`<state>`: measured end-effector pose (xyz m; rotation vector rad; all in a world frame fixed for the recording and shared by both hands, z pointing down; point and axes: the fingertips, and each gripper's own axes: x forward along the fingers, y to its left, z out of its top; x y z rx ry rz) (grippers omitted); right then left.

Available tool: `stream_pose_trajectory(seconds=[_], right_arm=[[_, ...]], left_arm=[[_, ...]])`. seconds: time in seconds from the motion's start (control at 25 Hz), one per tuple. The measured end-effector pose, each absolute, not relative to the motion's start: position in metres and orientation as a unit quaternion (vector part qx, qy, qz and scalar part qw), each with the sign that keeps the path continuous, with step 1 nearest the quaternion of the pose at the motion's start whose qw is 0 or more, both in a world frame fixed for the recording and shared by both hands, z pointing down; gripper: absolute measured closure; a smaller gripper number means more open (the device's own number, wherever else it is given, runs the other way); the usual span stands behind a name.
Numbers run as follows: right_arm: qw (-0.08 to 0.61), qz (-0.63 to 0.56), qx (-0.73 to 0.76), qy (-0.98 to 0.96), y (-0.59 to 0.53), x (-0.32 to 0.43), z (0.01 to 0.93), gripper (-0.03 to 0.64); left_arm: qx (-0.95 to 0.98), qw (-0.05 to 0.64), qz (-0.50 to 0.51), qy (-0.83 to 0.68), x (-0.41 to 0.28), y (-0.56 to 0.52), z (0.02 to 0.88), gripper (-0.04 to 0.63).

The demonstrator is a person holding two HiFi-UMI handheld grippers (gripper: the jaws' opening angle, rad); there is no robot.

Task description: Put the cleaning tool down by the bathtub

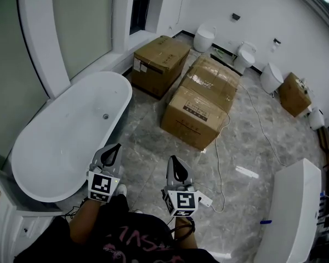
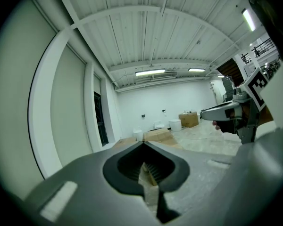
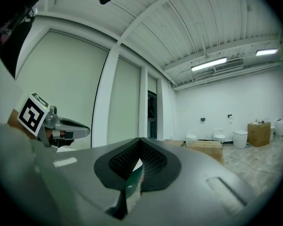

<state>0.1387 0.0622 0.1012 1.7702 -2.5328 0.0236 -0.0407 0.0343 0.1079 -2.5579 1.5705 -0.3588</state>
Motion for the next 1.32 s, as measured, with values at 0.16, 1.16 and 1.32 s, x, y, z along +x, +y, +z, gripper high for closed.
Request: stream_pose_trajectory(seconds=[0.16, 1.16, 1.32], right_arm=[[0.023, 0.010, 0.572, -0.820, 0.064, 0.138, 0.100, 0.606], [0.035, 0.008, 0.553, -0.833, 0.070, 0.121, 0.106, 0.606], [0.037, 0.002, 0.550, -0.834, 0.074, 0.116, 0.104, 0.606]], left_arm=[[-0.837, 0.061, -0.120, 0.530, -0.046, 0.036, 0.107, 0.594], [-0.848, 0.029, -0.101, 0.520, -0.053, 0.050, 0.113, 0.594], [-0.846, 0.026, -0.104, 0.522, -0.056, 0.052, 0.113, 0.594]])
